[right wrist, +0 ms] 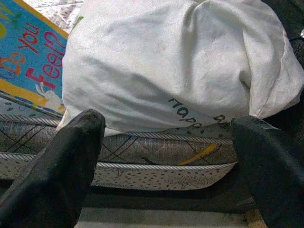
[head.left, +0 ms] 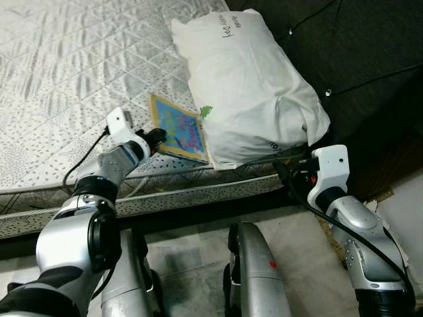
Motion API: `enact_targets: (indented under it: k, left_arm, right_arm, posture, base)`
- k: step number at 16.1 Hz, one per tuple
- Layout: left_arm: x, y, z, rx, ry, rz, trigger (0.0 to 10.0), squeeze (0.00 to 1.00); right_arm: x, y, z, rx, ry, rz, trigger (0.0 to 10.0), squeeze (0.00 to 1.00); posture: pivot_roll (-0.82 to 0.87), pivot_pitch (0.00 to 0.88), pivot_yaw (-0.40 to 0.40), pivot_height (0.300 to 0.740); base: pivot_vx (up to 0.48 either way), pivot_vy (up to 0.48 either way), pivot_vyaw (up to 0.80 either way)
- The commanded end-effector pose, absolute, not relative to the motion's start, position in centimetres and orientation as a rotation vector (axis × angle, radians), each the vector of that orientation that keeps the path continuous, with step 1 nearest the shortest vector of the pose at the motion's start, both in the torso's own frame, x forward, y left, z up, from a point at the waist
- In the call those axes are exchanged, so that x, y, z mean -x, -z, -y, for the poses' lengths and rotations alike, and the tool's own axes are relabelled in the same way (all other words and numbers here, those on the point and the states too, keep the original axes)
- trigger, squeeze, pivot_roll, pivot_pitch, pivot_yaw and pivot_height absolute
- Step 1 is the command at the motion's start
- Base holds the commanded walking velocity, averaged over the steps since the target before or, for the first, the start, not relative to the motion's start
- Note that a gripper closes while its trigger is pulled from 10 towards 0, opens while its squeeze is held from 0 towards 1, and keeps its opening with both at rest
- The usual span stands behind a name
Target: Clean up the room
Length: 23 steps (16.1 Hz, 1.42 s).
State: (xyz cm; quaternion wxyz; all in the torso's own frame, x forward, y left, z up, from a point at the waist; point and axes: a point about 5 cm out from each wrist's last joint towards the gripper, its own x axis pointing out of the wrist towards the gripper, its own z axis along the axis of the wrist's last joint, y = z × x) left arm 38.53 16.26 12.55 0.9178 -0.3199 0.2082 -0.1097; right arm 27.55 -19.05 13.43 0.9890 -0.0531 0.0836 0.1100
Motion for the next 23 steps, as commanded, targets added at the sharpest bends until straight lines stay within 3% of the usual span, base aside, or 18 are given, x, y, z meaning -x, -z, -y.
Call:
enact_targets:
  k: [1,4,5,6,7,23]
  left_arm:
    - [-38.4,-12.2,-14.6,0.664,0.284,-0.473,10.0,0.0]
    - [-38.4,-12.1,-14.9,0.67,0.269,-0.473,10.0,0.0]
    - [-38.4,-12.0,-15.4,0.661,0.258,-0.475,10.0,0.15]
    - [-38.3,-11.9,-15.8,0.655,0.246,-0.476,10.0,0.82]
    - [-38.3,-11.9,-16.2,0.646,0.234,-0.477,10.0,1.0]
    - [-38.4,-13.0,-22.1,0.563,-0.011,-0.382,10.0,1.0]
  right_arm:
    - [-27.6,-13.7,19.4,0.123,-0.214,-0.168,10.0,0.0]
    - [-27.7,-13.7,19.3,0.121,-0.216,-0.167,10.0,0.0]
    - [-27.7,-13.7,19.3,0.122,-0.216,-0.167,10.0,0.0]
    - [-27.8,-13.7,19.2,0.122,-0.217,-0.166,10.0,0.0]
    - [-27.8,-13.7,19.2,0.122,-0.219,-0.165,10.0,0.0]
    - [-28.4,-13.5,19.1,0.118,-0.219,-0.164,10.0,0.0]
  posture:
    - [-0.32,0.151,-0.13,0.553]
    - [-0.32,0.146,-0.13,0.553]
    - [-0.32,0.145,-0.13,0.553]
    - [-0.32,0.143,-0.131,0.553]
    - [-0.32,0.143,-0.131,0.553]
    - [-0.3,0.129,-0.131,0.553]
  base:
    - [0.0,0.0,0.0]
    - [0.0,0.0,0.0]
    - [0.0,0.0,0.0]
    - [0.0,0.0,0.0]
    - [0.0,0.0,0.0]
    - [0.0,0.0,0.0]
